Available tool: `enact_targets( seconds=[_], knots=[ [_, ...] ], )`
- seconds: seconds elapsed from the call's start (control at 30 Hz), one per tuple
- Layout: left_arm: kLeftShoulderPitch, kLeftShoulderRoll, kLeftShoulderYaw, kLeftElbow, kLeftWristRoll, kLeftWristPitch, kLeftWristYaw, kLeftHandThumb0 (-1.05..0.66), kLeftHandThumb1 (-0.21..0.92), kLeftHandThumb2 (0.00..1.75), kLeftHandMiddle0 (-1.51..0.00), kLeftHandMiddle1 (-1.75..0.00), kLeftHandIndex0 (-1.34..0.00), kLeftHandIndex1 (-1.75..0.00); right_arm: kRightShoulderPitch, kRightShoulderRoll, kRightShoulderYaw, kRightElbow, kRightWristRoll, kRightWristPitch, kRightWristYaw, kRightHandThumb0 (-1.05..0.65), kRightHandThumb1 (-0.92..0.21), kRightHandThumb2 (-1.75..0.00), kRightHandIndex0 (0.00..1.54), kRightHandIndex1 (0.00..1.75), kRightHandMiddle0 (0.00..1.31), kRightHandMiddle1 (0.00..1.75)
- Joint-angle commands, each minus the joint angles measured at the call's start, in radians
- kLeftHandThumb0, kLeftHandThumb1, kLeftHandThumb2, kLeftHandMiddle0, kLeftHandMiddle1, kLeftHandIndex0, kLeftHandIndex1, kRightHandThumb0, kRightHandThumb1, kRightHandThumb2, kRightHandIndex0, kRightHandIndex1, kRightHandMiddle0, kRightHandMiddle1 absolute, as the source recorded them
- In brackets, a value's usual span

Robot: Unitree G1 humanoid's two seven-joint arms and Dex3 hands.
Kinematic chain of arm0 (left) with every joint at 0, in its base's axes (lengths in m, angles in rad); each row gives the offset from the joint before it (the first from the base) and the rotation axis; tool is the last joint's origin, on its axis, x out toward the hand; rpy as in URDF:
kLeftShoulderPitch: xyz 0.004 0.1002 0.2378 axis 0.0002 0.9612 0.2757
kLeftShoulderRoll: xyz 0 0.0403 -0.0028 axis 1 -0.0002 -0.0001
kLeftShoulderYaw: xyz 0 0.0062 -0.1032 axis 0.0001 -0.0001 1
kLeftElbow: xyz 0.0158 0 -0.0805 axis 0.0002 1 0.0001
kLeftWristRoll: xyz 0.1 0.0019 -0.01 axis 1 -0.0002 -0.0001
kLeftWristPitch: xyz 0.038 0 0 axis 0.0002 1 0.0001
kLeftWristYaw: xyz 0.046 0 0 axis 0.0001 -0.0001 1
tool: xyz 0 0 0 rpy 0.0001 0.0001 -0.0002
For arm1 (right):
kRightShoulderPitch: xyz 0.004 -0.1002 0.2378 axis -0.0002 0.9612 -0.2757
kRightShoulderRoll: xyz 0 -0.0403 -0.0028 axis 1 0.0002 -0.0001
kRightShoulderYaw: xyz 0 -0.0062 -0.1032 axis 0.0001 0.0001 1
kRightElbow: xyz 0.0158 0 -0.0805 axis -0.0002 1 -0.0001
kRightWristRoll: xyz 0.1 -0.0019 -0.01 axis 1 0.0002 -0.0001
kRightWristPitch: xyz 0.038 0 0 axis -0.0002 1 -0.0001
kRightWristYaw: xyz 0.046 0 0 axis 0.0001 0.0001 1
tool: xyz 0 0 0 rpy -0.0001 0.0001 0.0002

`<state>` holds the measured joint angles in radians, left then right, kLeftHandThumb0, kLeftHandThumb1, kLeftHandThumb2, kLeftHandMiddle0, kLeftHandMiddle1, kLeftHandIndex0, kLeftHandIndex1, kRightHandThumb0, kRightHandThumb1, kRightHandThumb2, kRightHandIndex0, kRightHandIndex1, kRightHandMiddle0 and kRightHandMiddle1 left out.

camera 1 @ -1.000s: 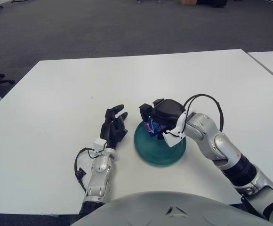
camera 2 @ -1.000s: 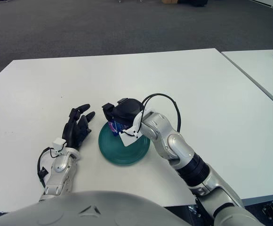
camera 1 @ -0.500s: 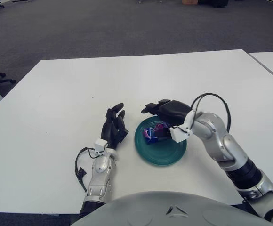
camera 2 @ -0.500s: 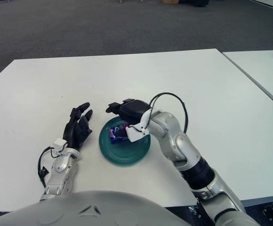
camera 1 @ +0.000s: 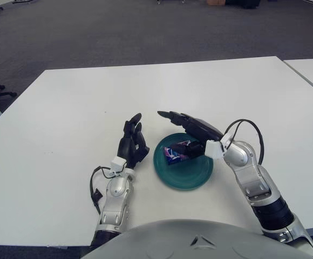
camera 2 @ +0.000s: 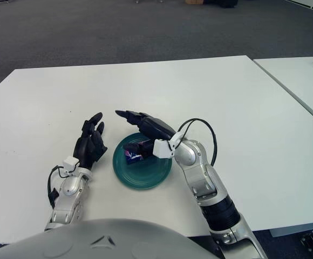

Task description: Put the gum into the plate.

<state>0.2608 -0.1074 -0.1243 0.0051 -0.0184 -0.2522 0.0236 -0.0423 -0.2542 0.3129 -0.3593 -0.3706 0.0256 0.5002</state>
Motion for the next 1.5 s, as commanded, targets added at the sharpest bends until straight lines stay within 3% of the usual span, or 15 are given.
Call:
enact_targets(
  seconds=[0.0,0.1,0.23,0.47,0.6,0.8,1.2,1.47],
  knots=[
    [0.008,-0.012,0.000,-0.017,0.014,0.012,0.019,-0.95,0.92,1.05,-0.14,-0.01,0.00,-0.58,0.025,0.017,-0.048,0.072,0.063,-0.031,-0.059,-1.05,-0.92,-0.88,0.00,0.00,0.00,0.00],
    [0.009,-0.014,-0.003,-0.021,0.037,0.000,0.039,-0.96,0.92,1.07,-0.13,0.00,0.00,-0.56,0.028,0.070,-0.088,0.172,0.145,-0.099,-0.125,-1.05,-0.92,-0.92,0.00,0.00,0.00,0.00],
    [0.013,-0.018,-0.006,-0.030,0.052,-0.004,0.057,-0.97,0.92,1.07,-0.13,0.00,0.00,-0.56,0.050,0.139,-0.144,0.211,0.253,-0.145,-0.192,-1.05,-0.92,-0.96,0.00,0.00,0.00,0.00],
    [0.021,-0.016,-0.013,-0.038,0.071,0.001,0.079,-0.97,0.92,1.05,-0.14,-0.01,0.00,-0.61,0.098,0.259,-0.284,0.250,0.419,-0.132,-0.332,-1.05,-0.92,-1.01,0.04,0.02,0.05,0.03],
    [0.025,-0.010,-0.013,-0.037,0.067,0.002,0.073,-0.97,0.92,1.05,-0.16,-0.02,0.00,-0.67,0.119,0.290,-0.319,0.249,0.456,-0.117,-0.378,-1.04,-0.92,-1.00,0.11,0.01,0.01,0.29],
    [0.022,0.013,-0.011,-0.019,0.059,-0.018,0.043,-0.97,0.92,1.04,-0.25,-0.03,0.00,-0.83,0.184,0.281,-0.358,0.289,0.454,-0.152,-0.408,-1.01,-0.92,-0.99,0.15,0.02,0.00,0.43],
    [0.017,0.038,0.011,-0.011,-0.013,-0.015,-0.040,-0.98,0.92,1.02,-0.41,-0.10,-0.19,-1.00,0.208,0.218,-0.420,0.439,0.412,-0.245,-0.446,-0.90,-0.92,-0.97,0.15,0.02,0.00,0.38],
    [0.012,0.039,0.038,0.016,-0.055,-0.007,-0.072,-0.97,0.92,1.01,-0.44,-0.11,-0.19,-1.01,0.243,0.236,-0.419,0.404,0.412,-0.174,-0.493,-0.90,-0.92,-0.94,0.18,0.02,0.00,0.45]
  ],
)
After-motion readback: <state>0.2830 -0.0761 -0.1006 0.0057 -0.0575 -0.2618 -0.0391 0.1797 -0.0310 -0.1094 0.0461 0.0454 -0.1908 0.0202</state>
